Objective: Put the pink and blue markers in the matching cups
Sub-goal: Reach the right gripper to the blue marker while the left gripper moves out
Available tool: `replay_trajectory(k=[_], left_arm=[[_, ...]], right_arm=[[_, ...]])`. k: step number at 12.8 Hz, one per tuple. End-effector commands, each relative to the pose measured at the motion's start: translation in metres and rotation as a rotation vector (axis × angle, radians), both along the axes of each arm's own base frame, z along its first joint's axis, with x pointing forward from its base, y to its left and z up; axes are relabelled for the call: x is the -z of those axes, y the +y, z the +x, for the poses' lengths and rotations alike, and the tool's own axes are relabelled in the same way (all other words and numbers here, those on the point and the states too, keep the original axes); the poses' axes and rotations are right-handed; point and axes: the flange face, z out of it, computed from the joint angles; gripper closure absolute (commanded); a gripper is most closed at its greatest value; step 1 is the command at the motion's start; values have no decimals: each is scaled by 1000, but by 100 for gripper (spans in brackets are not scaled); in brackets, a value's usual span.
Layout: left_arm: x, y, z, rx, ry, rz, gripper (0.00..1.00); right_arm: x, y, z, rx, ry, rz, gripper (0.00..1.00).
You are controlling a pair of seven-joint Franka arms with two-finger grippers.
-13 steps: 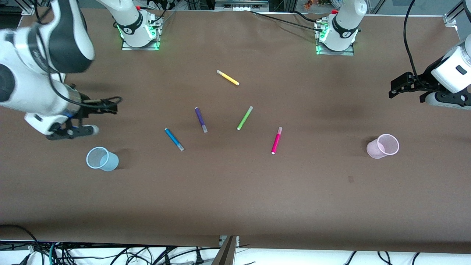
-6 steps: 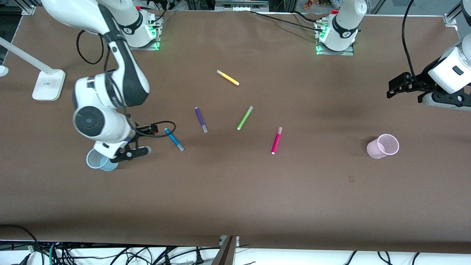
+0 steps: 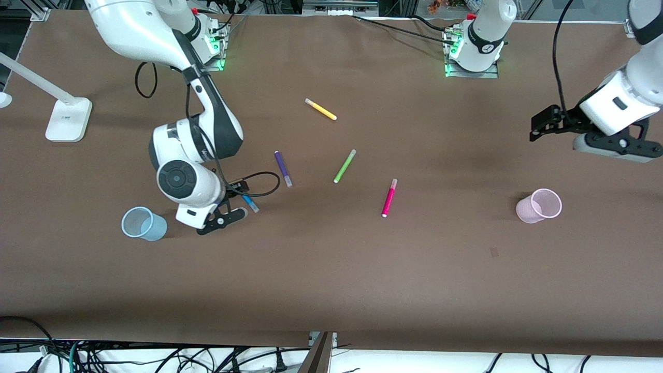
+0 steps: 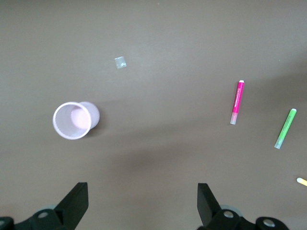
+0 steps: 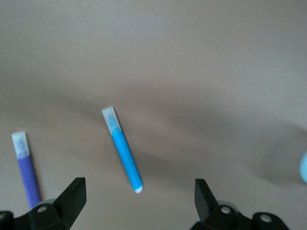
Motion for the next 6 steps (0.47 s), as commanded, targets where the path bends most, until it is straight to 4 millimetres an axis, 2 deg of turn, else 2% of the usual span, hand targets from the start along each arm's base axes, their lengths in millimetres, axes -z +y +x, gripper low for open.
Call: replay_trajectory(k=[1, 2, 4, 5, 6], left_arm=[[67, -46, 38, 44, 10, -13, 0], [89, -60, 47, 20, 8, -18, 0], [138, -106, 57, 19, 13, -21, 0], [165, -125, 57, 47, 19, 1, 0], [188, -154, 52, 58, 27, 6, 0]], right_arm=[[21, 4, -6, -83, -54, 50, 0], [28, 4, -8, -105, -75, 59, 0], [51, 5, -13, -120, -98, 67, 0], [61, 9, -19, -129, -109, 75, 0], [68, 10, -23, -132, -126, 82, 0]])
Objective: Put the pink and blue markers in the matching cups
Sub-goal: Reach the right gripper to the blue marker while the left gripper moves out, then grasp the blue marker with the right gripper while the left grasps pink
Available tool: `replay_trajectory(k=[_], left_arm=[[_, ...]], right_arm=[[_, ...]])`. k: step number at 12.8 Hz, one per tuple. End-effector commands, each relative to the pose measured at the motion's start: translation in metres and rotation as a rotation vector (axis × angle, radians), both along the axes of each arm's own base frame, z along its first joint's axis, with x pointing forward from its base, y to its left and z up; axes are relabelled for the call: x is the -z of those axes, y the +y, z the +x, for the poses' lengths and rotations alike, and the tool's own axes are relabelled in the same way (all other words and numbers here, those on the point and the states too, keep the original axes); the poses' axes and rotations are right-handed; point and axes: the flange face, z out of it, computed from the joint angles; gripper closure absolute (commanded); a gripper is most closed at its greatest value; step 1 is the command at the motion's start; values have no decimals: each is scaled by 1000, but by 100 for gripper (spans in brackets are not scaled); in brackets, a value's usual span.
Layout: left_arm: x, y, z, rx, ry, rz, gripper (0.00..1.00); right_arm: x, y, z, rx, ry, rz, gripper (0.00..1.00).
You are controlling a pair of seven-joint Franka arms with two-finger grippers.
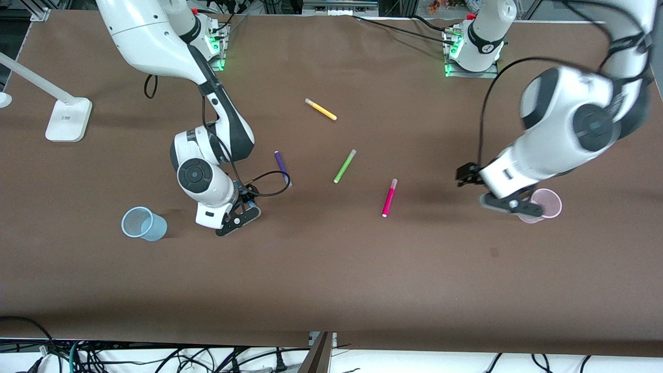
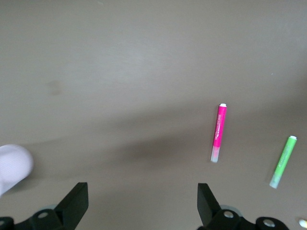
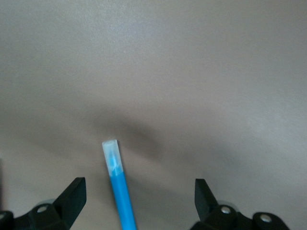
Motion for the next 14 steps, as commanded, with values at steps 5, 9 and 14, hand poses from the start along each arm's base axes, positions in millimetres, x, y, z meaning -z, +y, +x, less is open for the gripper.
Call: replay_trajectory(k=[5, 9, 14], left_arm=[[122, -124, -44, -21, -22, 30, 0], [162, -138, -53, -9, -37, 30, 0], [219, -136, -82, 39, -68, 32, 0]], right_arm=[[24, 7, -25, -26, -1, 31, 0], [29, 6, -28, -27, 10, 27, 11], [29, 6, -28, -27, 10, 27, 61]])
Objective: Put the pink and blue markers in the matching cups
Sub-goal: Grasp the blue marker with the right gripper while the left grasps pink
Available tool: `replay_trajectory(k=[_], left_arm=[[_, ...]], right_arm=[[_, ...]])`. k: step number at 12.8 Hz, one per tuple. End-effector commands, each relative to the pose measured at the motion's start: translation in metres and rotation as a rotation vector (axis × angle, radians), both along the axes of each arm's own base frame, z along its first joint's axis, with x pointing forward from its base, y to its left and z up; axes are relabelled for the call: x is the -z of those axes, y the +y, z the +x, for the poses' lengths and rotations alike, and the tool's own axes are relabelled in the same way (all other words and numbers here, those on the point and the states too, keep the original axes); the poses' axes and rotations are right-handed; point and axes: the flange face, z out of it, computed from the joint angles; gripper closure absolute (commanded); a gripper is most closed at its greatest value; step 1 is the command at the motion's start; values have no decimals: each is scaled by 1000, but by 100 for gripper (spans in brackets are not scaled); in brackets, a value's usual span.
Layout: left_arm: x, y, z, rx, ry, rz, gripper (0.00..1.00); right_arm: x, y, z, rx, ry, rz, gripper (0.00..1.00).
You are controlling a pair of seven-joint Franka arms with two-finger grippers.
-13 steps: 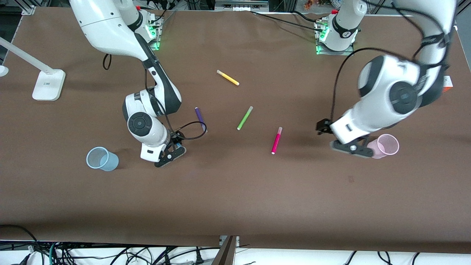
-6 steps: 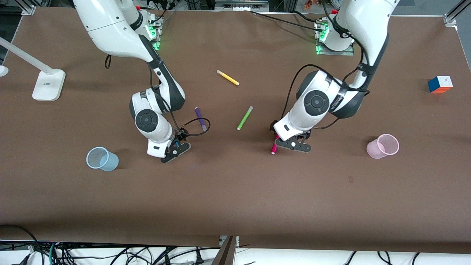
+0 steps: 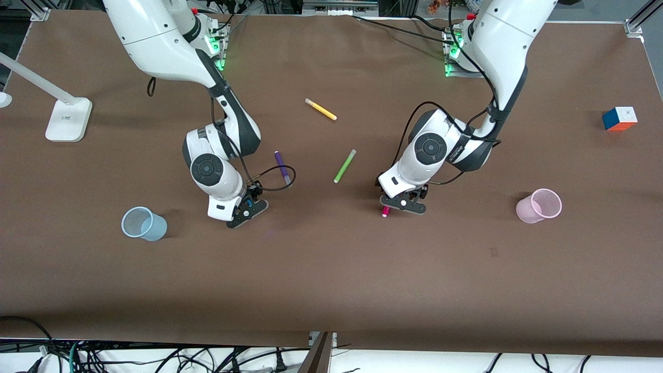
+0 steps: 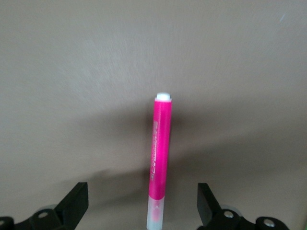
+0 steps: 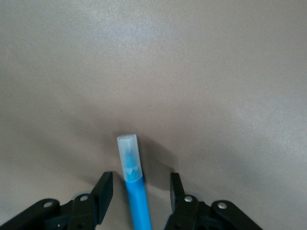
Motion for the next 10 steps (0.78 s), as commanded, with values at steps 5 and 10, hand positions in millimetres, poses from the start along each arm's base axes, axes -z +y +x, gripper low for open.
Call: replay_trajectory(k=[5, 10], left_arm=[[15, -14, -20, -35, -11, 11, 46], [14, -8, -16, -36, -8, 14, 100]], right_arm=[[-9, 0, -3, -6, -12, 21, 100], [-86, -35, 30, -148, -84, 47, 100]])
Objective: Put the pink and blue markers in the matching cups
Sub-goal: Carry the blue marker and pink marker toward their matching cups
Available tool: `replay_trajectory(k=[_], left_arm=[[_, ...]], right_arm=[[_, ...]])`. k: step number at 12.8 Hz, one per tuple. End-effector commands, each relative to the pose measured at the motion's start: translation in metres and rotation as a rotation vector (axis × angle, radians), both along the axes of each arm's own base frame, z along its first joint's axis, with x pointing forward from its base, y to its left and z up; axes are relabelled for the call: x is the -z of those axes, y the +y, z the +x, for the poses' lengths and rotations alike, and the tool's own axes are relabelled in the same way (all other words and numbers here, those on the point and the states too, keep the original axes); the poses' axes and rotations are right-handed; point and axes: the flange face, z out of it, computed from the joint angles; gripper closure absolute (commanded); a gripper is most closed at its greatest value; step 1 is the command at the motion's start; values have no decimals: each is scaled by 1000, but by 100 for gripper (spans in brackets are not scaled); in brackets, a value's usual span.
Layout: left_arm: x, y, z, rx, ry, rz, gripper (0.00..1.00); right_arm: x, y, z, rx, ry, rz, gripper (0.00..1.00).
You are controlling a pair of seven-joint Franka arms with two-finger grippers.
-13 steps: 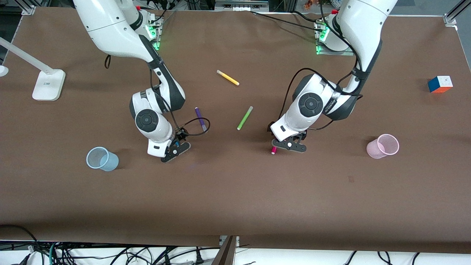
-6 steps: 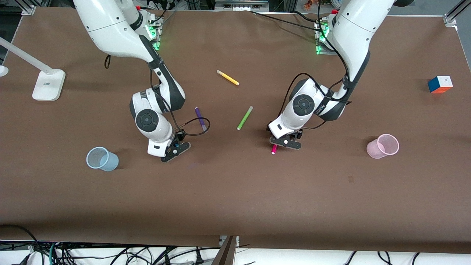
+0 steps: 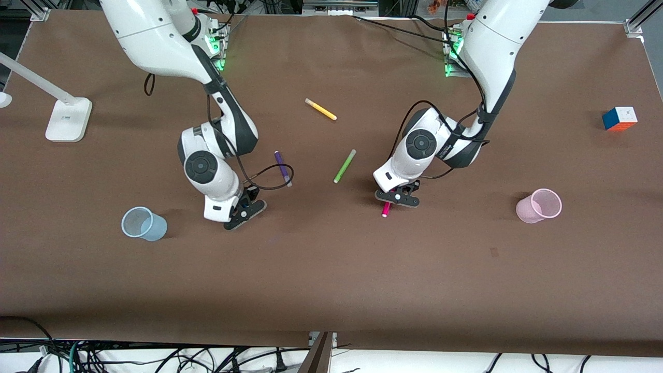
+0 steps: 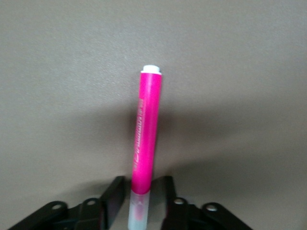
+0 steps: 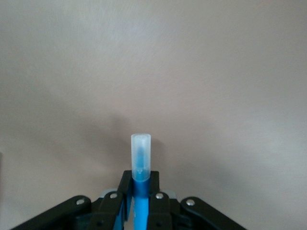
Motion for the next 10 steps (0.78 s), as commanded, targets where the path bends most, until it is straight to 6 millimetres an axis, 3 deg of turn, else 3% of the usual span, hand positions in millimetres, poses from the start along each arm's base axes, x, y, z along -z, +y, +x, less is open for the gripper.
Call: replay_trajectory(k=[1, 3, 5, 8, 10], left_arm=[[-2, 4, 1, 7, -14, 9, 100], [-20, 10, 6, 17, -7, 25, 100], [-63, 33, 16, 39, 24, 69, 100], [-116, 72, 28, 169, 152, 140, 100], [-139, 91, 33, 260, 278, 188, 100]], right_arm=[[-54, -42, 18, -92, -14, 20, 100], [-83, -56, 25, -126, -23, 37, 100], [-101, -71, 29, -152, -42, 56, 100], [-107, -118, 42, -244, -54, 132, 100], [-110, -162, 50, -318, -88, 216, 100]])
